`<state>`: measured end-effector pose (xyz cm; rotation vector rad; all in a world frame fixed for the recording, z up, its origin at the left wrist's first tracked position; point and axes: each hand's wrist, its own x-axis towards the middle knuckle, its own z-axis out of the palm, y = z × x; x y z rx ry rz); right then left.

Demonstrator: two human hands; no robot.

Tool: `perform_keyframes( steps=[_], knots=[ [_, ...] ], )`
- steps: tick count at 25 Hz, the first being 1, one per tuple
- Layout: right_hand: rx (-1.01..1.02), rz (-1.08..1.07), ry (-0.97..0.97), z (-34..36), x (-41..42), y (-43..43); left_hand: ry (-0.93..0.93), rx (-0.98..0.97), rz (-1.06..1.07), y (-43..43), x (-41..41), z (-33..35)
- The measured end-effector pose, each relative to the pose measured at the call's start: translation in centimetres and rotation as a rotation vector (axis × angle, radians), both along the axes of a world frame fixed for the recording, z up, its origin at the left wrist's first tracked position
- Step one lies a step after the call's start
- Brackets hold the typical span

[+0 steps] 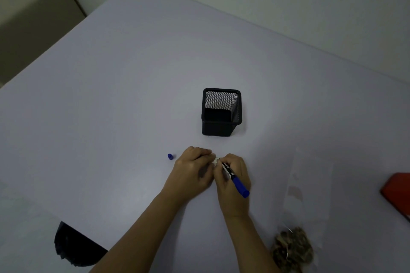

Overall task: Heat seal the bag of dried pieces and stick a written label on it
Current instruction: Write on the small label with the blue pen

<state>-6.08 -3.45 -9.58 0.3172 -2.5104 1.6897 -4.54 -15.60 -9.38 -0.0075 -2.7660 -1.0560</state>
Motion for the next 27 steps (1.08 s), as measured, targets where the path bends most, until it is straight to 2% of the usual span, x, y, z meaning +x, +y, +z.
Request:
perform_keyframes(
  steps=[27],
  knots=[
    [0.018, -0.025, 0.028, -0.13, 0.00, -0.14, -0.010, 0.006, -0.008, -0.21, -0.01, -0.15]
  ],
)
